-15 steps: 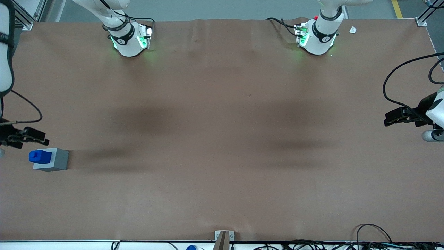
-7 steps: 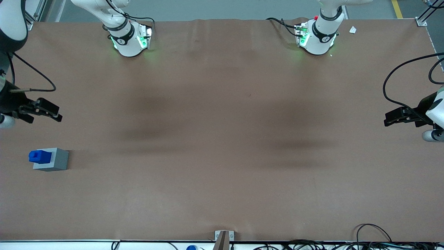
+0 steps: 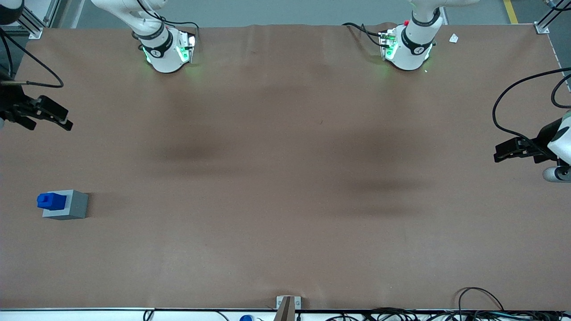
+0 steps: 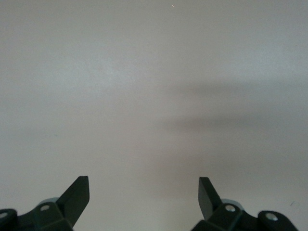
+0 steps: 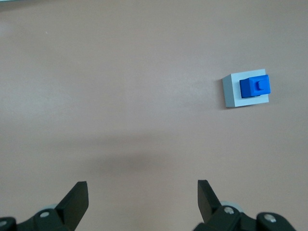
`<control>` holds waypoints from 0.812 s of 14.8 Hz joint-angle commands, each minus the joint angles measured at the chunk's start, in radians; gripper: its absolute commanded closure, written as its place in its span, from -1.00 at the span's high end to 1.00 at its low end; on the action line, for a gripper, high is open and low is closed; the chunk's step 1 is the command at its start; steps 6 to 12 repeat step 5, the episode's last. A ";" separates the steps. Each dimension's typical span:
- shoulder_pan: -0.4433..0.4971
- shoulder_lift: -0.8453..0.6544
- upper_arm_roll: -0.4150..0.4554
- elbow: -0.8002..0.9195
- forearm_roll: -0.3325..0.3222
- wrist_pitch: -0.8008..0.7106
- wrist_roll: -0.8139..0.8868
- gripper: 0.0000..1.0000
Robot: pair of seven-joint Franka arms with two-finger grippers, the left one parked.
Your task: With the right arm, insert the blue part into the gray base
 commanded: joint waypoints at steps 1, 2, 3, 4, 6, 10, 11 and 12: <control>0.021 0.017 0.000 0.084 -0.036 -0.067 0.018 1.00; 0.021 0.025 0.000 0.095 -0.036 -0.069 0.026 1.00; 0.027 0.027 0.000 0.100 -0.039 -0.071 0.029 1.00; 0.029 0.027 0.000 0.103 -0.041 -0.077 0.030 1.00; 0.027 0.027 0.000 0.111 -0.042 -0.084 0.030 1.00; 0.027 0.027 0.000 0.111 -0.042 -0.084 0.030 1.00; 0.027 0.027 0.000 0.111 -0.042 -0.084 0.030 1.00; 0.027 0.027 0.000 0.111 -0.042 -0.084 0.030 1.00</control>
